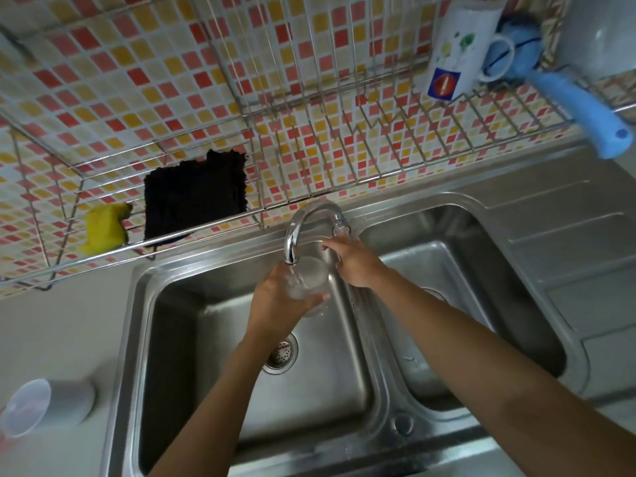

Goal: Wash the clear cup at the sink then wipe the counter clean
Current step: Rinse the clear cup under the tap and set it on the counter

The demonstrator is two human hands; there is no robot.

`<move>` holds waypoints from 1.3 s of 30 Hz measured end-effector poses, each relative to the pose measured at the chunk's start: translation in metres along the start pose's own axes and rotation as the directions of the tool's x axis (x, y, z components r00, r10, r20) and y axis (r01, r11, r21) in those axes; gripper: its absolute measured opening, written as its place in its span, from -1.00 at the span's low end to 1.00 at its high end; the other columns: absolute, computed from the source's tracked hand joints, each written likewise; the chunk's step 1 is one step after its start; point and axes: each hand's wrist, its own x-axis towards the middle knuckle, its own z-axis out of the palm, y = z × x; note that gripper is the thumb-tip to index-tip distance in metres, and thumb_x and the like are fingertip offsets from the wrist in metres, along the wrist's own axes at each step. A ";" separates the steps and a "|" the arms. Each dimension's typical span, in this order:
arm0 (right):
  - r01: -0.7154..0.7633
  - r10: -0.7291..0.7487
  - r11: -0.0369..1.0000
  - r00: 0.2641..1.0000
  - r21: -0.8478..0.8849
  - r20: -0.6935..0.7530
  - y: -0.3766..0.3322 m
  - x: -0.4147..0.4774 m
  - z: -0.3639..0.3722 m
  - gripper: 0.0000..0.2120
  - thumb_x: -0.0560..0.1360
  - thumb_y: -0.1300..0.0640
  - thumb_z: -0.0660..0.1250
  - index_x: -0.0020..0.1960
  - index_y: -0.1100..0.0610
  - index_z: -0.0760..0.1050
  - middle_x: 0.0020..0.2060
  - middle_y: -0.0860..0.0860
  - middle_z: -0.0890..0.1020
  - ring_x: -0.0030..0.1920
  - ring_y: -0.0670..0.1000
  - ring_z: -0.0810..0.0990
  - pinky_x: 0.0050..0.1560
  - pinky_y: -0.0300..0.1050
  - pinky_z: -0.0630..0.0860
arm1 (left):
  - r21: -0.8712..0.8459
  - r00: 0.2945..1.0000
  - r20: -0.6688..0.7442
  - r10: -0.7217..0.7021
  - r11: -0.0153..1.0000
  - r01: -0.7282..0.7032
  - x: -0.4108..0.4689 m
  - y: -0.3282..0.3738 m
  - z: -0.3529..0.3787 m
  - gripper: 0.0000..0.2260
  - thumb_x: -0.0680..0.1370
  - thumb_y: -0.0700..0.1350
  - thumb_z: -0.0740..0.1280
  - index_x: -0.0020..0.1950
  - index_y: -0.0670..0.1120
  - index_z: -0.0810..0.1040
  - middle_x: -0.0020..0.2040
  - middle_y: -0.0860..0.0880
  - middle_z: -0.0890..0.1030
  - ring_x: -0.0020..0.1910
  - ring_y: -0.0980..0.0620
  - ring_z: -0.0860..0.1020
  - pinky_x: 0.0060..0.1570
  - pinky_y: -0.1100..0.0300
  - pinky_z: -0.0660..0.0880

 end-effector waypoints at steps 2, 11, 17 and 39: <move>0.000 0.000 1.000 1.000 0.005 0.000 0.000 -0.001 0.001 -0.46 0.46 0.34 0.28 0.36 -0.05 0.36 0.42 0.09 0.32 0.31 0.20 0.38 0.16 -0.02 0.40 | -0.010 1.000 -0.010 0.003 1.000 -0.003 0.006 0.006 0.001 -0.47 0.26 0.06 0.62 0.10 0.01 0.45 -0.12 0.16 0.49 -0.18 0.14 0.49 -0.31 0.50 0.33; -0.005 0.003 0.997 1.000 0.083 0.023 -0.001 -0.002 -0.003 -0.50 0.47 0.37 0.24 0.35 0.02 0.38 0.45 0.12 0.25 0.36 0.16 0.35 0.18 -0.07 0.40 | 0.038 0.997 -0.073 -0.024 0.999 0.026 0.004 -0.030 -0.002 -0.33 0.22 0.12 0.62 0.25 0.02 0.47 0.08 0.04 0.59 0.05 -0.01 0.55 -0.05 0.19 0.45; -0.024 0.020 0.995 0.999 0.092 0.046 0.000 0.001 0.001 -0.55 0.48 0.31 0.29 0.32 0.01 0.39 0.43 0.07 0.29 0.28 0.15 0.42 0.12 -0.10 0.40 | 0.101 0.989 0.013 0.147 0.984 -0.147 0.004 -0.021 0.008 -0.31 0.25 0.06 0.62 0.28 -0.04 0.43 0.15 0.00 0.53 0.13 -0.04 0.48 0.10 0.07 0.48; -0.093 0.234 0.906 0.924 0.414 -0.303 0.007 0.003 0.012 -0.77 0.63 0.05 0.17 0.10 0.18 0.49 -0.25 0.01 0.57 -0.30 -0.01 0.50 -0.26 -0.18 0.30 | -0.026 0.983 -0.133 0.124 0.991 -0.129 -0.012 -0.026 0.011 -0.30 0.24 0.06 0.63 0.31 0.05 0.43 0.11 0.16 0.47 0.07 0.14 0.44 0.04 0.28 0.36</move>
